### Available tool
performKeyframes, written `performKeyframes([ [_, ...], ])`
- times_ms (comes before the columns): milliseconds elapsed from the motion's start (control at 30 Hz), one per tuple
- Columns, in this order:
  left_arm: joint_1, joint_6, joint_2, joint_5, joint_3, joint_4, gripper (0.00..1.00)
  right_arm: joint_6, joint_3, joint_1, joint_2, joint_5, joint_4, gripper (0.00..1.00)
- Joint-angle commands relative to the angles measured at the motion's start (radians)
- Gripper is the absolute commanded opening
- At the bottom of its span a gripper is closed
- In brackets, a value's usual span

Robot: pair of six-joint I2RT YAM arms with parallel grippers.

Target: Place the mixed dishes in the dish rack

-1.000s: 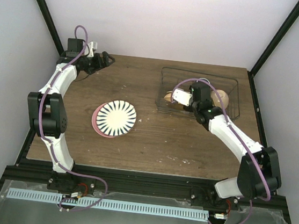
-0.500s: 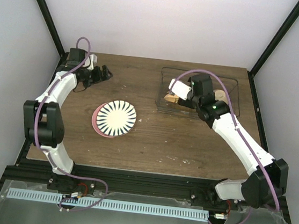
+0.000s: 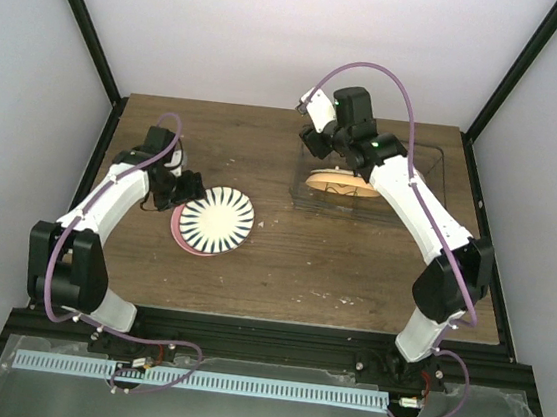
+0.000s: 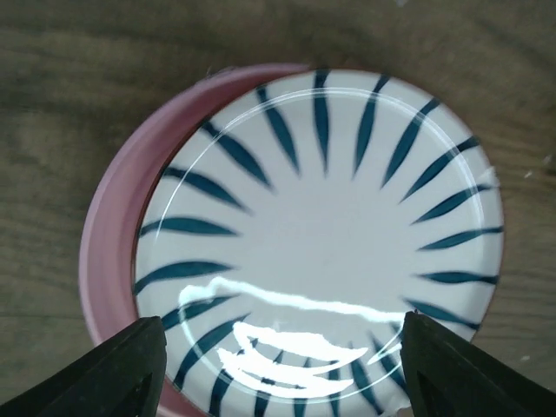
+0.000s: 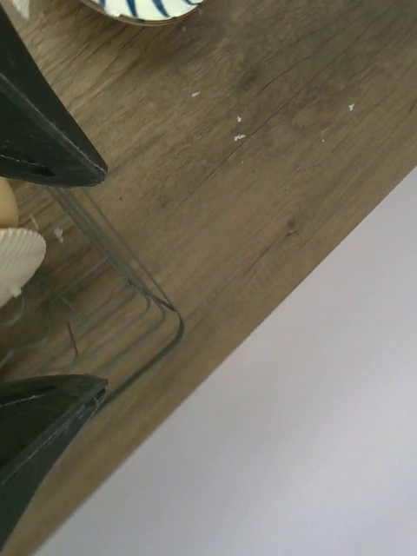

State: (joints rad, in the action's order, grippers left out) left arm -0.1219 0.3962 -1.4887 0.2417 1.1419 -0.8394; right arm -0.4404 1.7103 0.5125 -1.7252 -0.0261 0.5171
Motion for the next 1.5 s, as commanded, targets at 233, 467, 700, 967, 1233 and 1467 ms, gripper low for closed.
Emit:
performKeyframes([
  [233,-0.008,0.034,0.009,-0.028,-0.084,0.006,0.69,0.192,0.044,0.007,-0.019,0.042,0.144,0.57],
  [467,-0.009,0.043,-0.037,-0.015,-0.122,0.089,0.68,0.201,-0.019,0.007,0.029,0.065,0.156,0.57],
  [700,-0.008,0.035,-0.071,-0.074,-0.142,0.103,0.68,0.191,-0.045,0.007,0.044,0.093,0.165,0.57],
  [967,-0.008,0.025,-0.138,-0.102,-0.146,0.120,0.67,0.187,-0.029,0.007,0.019,0.115,0.185,0.57],
  [1233,-0.008,0.023,-0.203,-0.082,-0.167,0.188,0.65,0.174,-0.014,0.008,-0.001,0.143,0.209,0.57],
  [1467,0.005,0.053,-0.173,-0.038,-0.280,0.276,0.41,0.169,0.011,0.008,-0.027,0.132,0.219,0.57],
])
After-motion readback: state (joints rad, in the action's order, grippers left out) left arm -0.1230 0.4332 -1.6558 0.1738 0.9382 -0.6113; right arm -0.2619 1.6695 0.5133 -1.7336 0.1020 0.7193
